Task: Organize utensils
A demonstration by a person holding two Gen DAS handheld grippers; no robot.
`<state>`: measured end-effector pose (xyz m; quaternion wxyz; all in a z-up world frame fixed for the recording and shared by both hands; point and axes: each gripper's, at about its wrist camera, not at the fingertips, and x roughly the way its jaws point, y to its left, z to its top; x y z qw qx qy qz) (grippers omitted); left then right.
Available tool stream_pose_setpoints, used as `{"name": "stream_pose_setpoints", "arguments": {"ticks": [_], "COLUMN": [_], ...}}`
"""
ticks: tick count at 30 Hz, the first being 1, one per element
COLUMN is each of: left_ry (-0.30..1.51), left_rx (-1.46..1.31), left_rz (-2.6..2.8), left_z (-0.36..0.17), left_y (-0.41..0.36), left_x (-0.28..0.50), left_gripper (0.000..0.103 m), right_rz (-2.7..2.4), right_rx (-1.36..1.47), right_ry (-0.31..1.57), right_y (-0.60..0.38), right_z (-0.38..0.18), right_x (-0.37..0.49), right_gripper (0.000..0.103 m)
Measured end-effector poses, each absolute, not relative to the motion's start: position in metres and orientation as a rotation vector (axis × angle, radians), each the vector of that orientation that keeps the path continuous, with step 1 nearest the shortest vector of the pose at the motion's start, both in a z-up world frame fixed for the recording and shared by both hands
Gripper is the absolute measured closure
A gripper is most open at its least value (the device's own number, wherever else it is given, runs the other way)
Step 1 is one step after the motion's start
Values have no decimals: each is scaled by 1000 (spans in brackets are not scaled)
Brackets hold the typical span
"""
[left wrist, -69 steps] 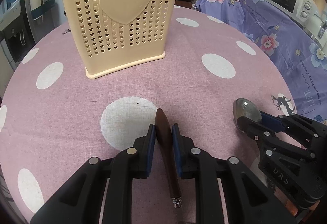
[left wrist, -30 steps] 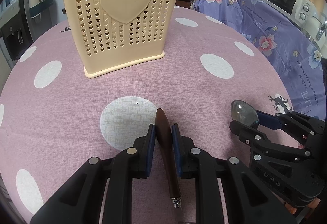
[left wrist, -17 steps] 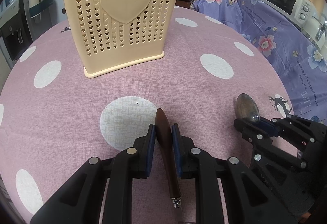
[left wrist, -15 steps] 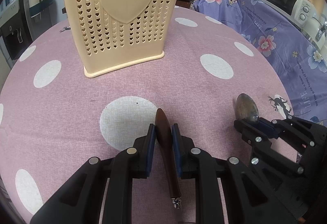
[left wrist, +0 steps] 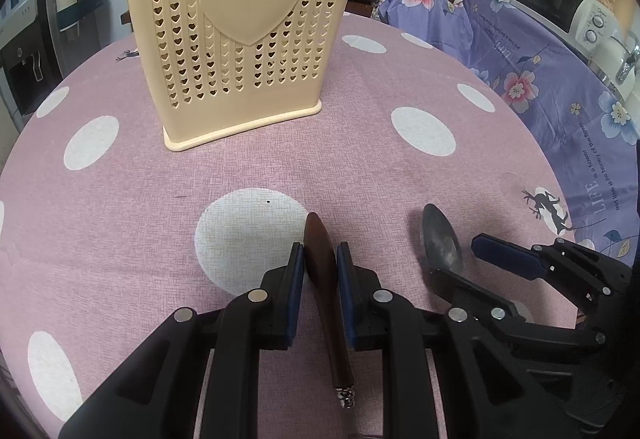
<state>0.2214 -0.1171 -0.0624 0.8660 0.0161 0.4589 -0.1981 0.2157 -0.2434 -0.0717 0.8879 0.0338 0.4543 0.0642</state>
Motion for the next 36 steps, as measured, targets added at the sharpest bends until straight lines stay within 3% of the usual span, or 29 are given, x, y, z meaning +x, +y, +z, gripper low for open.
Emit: {"name": "stream_pose_setpoints", "arguments": {"ticks": [5,9,19,22,26,36], "left_ry": [961,963,966,966,968,968], "left_rx": [33,30,26,25,21,23], "left_rz": [-416,-417,-419,-419,-420,-419], "left_z": [-62,-62,-63,-63,-63,-63], "left_y": [-116,-116,-116,-116,-116,-117], "left_x": [221,221,222,222,222,222], "left_gripper": [85,85,85,85,85,85], "right_rz": [161,174,161,143,144,116], "right_rx": [136,100,-13,-34,-58,14], "right_ry": [934,922,921,912,905,866], "right_y": [-252,-247,-229,-229,-227,-248], "right_z": [-68,-66,-76,-77,-76,-59], "right_x": [212,215,229,233,234,225], "right_gripper": [56,46,45,51,65,65]}}
